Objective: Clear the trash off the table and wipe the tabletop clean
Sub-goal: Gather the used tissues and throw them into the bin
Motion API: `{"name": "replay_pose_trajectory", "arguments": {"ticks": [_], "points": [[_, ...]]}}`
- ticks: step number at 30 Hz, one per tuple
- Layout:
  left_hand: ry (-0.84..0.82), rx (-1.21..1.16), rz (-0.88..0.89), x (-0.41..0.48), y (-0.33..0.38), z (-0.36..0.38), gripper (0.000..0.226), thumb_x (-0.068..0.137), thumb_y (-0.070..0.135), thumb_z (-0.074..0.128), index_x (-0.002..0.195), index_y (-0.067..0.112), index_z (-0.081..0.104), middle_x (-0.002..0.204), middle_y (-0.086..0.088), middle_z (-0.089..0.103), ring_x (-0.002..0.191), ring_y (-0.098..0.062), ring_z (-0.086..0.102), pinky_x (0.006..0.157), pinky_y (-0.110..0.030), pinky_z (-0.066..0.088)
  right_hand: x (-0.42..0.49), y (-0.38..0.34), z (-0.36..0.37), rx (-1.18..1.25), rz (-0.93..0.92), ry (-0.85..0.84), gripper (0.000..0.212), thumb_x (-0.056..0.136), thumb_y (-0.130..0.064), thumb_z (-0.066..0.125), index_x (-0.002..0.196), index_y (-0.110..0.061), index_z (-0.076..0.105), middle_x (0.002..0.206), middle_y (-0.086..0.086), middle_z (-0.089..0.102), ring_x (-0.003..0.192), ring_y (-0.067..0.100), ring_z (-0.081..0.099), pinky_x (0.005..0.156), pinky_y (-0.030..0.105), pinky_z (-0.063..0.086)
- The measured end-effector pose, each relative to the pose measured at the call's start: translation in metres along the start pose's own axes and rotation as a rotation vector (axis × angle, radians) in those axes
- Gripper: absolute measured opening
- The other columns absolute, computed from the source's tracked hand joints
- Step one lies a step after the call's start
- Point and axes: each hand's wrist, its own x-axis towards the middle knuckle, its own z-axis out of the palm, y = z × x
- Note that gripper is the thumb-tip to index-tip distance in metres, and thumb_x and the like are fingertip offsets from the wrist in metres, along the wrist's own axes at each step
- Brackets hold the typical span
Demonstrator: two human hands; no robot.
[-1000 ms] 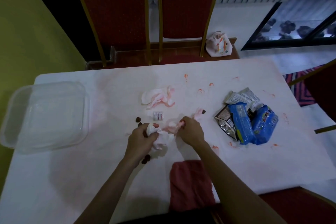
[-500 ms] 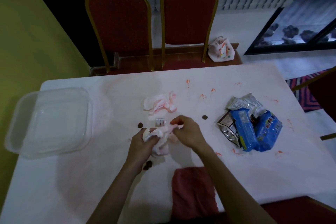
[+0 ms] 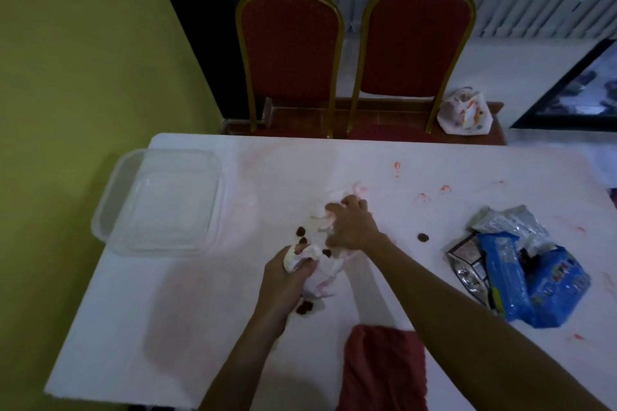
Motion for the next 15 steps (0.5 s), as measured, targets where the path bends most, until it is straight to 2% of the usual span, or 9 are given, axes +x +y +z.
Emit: {"name": "replay_pose_trajectory", "arguments": {"ticks": [3,5,6,9,12,15], "points": [[-0.013,-0.098,-0.024,-0.011,-0.006,-0.003,0.025,0.086,0.027,0.074,0.11,0.026,0.07,0.104,0.0,0.073,0.096,-0.019,0.069,0.085,-0.045,0.06,-0.012,0.012,0.012,0.122,-0.028,0.128,0.029,0.086,-0.024,0.064,0.114,-0.017,0.065,0.115,0.015,0.06,0.107,0.033,0.058,0.088,0.042,0.053],[-0.032,-0.124,-0.02,-0.018,-0.01,-0.001,0.025,0.087,0.023,0.073,0.112,0.026,0.071,0.105,0.0,0.073,0.099,-0.021,0.069,0.087,-0.049,0.059,-0.026,0.02,0.013,0.261,-0.005,0.211,0.008,0.088,-0.014,0.059,0.088,-0.009,0.066,0.09,0.013,0.067,0.085,0.029,0.063,0.075,0.036,0.052],[-0.042,-0.13,-0.013,-0.02,-0.01,0.001,0.026,0.087,0.023,0.073,0.113,0.025,0.072,0.105,0.0,0.074,0.1,-0.021,0.069,0.087,-0.049,0.059,-0.033,0.022,0.011,0.334,0.031,0.248,0.01,0.089,-0.015,0.059,0.082,-0.009,0.062,0.083,0.009,0.065,0.077,0.026,0.061,0.071,0.032,0.047],[-0.058,-0.135,-0.01,-0.026,-0.009,0.011,0.023,0.087,0.024,0.072,0.111,0.027,0.072,0.105,0.002,0.075,0.1,-0.018,0.07,0.09,-0.044,0.058,-0.061,0.021,-0.011,0.553,0.163,0.345,0.015,0.09,-0.023,0.061,0.084,-0.009,0.059,0.077,0.0,0.062,0.07,0.019,0.057,0.066,0.029,0.041],[-0.084,-0.138,0.002,-0.032,-0.005,0.019,0.018,0.088,0.023,0.071,0.106,0.027,0.072,0.104,0.0,0.075,0.097,-0.019,0.071,0.088,-0.041,0.058,-0.094,0.02,-0.025,0.842,0.242,0.367,0.02,0.087,-0.033,0.064,0.082,-0.015,0.059,0.076,0.003,0.067,0.072,0.023,0.065,0.071,0.035,0.052],[-0.102,-0.139,0.012,-0.038,-0.004,0.027,0.019,0.088,0.021,0.07,0.106,0.025,0.073,0.102,-0.001,0.076,0.097,-0.021,0.072,0.089,-0.043,0.059,-0.134,0.028,-0.023,1.06,0.288,0.342,0.027,0.087,-0.037,0.067,0.082,-0.011,0.063,0.066,0.003,0.068,0.062,0.019,0.065,0.068,0.039,0.055]]}}
